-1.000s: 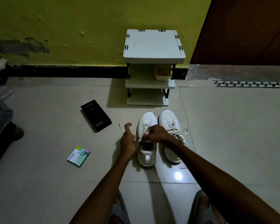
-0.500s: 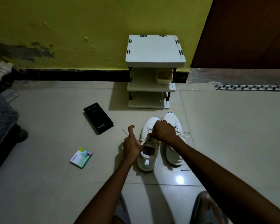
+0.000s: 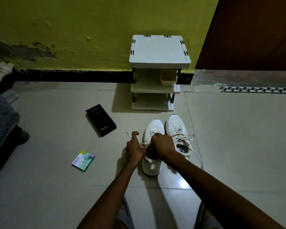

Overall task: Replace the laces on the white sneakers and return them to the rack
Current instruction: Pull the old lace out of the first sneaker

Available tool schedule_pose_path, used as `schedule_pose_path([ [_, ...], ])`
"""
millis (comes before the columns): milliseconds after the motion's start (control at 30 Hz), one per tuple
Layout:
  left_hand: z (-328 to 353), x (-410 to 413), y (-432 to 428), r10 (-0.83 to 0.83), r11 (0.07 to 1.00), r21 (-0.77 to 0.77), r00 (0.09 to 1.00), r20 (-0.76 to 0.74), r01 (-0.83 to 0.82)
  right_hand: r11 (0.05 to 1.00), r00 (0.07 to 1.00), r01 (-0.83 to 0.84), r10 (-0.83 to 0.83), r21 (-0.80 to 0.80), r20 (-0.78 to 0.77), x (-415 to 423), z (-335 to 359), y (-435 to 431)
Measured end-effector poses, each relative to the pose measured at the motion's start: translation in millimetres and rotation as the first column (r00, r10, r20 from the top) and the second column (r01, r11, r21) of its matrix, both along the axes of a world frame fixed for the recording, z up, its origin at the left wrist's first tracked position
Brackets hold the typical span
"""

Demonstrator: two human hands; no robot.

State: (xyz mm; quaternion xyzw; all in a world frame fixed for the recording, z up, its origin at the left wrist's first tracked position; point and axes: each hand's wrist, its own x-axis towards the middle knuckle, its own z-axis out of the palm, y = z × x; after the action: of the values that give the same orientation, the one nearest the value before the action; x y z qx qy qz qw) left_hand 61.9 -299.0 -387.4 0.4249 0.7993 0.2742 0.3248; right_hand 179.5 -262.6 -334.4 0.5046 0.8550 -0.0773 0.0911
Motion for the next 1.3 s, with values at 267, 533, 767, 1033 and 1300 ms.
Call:
schedule_pose_path([
  [267,4,7,-2,0.014,0.999,0.034,0.996,-0.089,-0.011,0.954,0.992,0.120,-0.122,-0.275,0.010,-5,25,20],
  [533,10,6,-5,-0.009,1.000,0.026,0.997,-0.072,0.011,0.456,0.311,0.272,-0.875,-0.848,-0.371,47,65,53],
  [767,11,16,-9,-0.037,0.999,0.028,0.997,-0.061,0.039,0.925,0.904,0.349,-0.374,-0.149,-0.208,45,17,24],
  [1033,1,10,-5,0.017,1.000,-0.014,0.999,-0.032,-0.018,0.992,0.994,-0.106,0.107,0.064,-0.009,9,-4,-1],
  [1300,-4,8,-4,-0.007,1.000,0.010,0.999,-0.043,0.007,0.993,0.993,-0.118,0.118,0.031,0.011,11,5,7],
])
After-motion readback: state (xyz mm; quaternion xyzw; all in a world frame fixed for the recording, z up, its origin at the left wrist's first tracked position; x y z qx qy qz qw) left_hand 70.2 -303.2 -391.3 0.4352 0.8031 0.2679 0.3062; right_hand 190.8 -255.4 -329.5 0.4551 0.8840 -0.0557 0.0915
